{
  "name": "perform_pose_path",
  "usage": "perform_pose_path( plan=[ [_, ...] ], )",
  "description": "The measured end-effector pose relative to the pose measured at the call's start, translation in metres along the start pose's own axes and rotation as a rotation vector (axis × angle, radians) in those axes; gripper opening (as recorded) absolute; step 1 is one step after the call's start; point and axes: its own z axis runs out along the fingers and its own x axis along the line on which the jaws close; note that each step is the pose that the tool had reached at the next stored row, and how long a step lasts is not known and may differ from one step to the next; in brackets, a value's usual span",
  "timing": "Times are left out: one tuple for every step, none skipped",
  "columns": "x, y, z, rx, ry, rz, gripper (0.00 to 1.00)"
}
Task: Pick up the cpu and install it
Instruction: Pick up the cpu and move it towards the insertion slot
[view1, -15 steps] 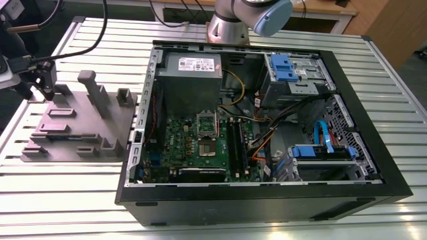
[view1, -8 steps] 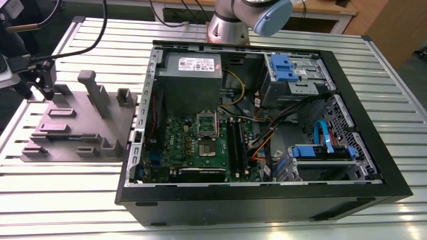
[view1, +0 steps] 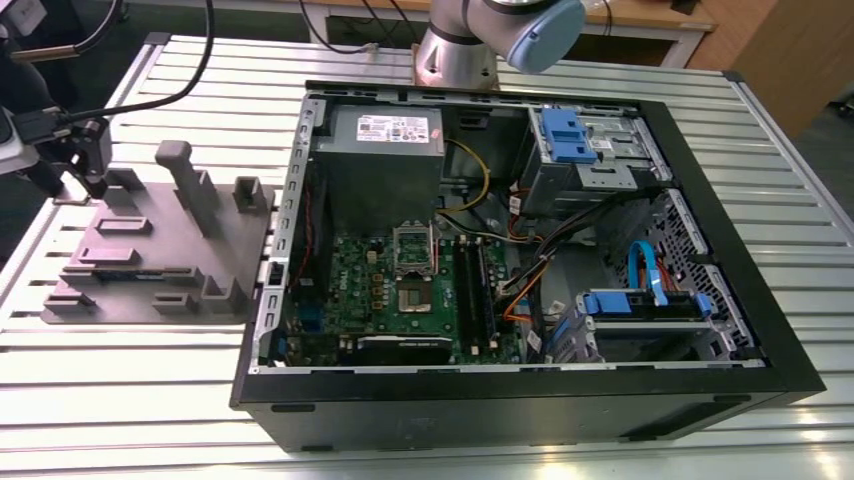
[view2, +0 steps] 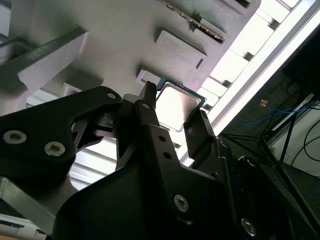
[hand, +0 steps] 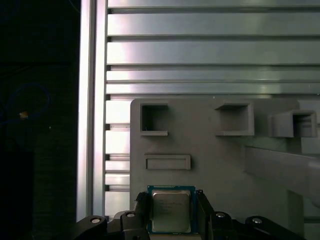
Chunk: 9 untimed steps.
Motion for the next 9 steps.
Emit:
perform_pose_path(
  plan=[
    [0.0, 0.0, -0.0003, 0.0, 0.0, 0.0, 0.47],
    [0.0, 0.0, -0.0006, 0.0, 0.0, 0.0, 0.47],
    [0.0, 0.0001, -0.0008, -0.0001, -0.0001, 0.0, 0.47],
    [0.0, 0.0001, -0.0011, -0.0001, 0.0, 0.0, 0.47],
    [0.0, 0.0001, -0.0014, -0.0001, -0.0001, 0.0, 0.47],
    [0.0, 0.0001, -0.0016, -0.0001, -0.0001, 0.0, 0.47],
    [0.0, 0.0001, -0.0018, -0.0001, -0.0001, 0.0, 0.47],
    [0.0, 0.0001, -0.002, -0.0001, -0.0001, 0.0, 0.47],
    [0.0, 0.0002, -0.0022, 0.0, 0.0, 0.0, 0.47]
  ],
)
